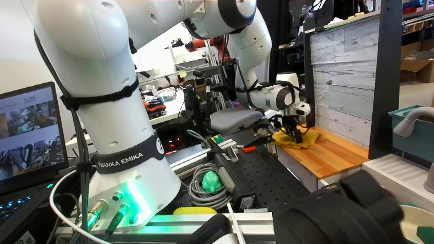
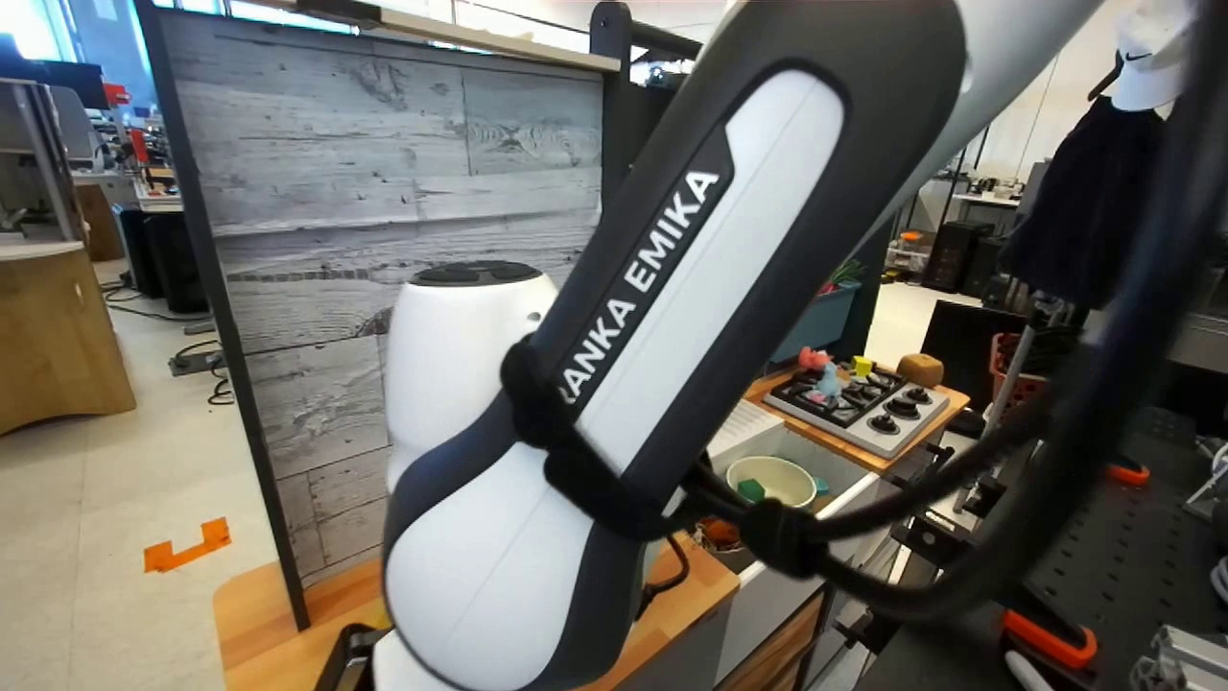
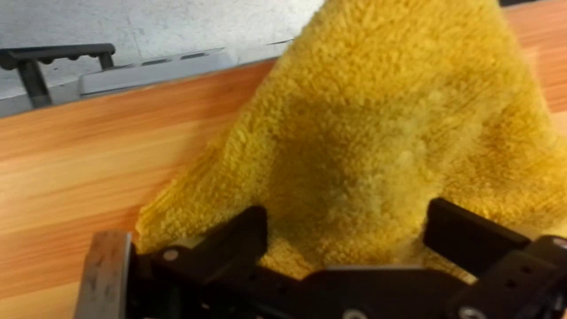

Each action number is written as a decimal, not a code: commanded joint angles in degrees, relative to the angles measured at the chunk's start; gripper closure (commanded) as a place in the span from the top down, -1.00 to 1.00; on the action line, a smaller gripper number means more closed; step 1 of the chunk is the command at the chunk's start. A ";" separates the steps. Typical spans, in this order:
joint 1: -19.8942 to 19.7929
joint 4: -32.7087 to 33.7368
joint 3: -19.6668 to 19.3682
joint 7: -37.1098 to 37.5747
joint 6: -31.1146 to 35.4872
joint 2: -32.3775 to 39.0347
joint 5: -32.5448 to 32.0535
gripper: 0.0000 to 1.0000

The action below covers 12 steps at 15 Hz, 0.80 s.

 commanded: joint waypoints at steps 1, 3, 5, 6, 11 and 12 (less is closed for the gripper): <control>4.04 4.90 -3.19 4.50 -3.55 2.30 1.63 1.00; 4.79 3.77 -6.20 7.41 -4.23 1.48 0.83 1.00; 5.12 0.55 -10.04 9.41 -4.19 -0.11 -0.40 1.00; 5.02 -0.75 -11.95 10.52 -3.90 -0.45 -0.63 1.00; 3.55 -0.64 -14.38 11.44 -5.04 1.60 -1.32 1.00; 3.75 -0.07 -13.37 10.36 -4.64 2.14 -1.88 1.00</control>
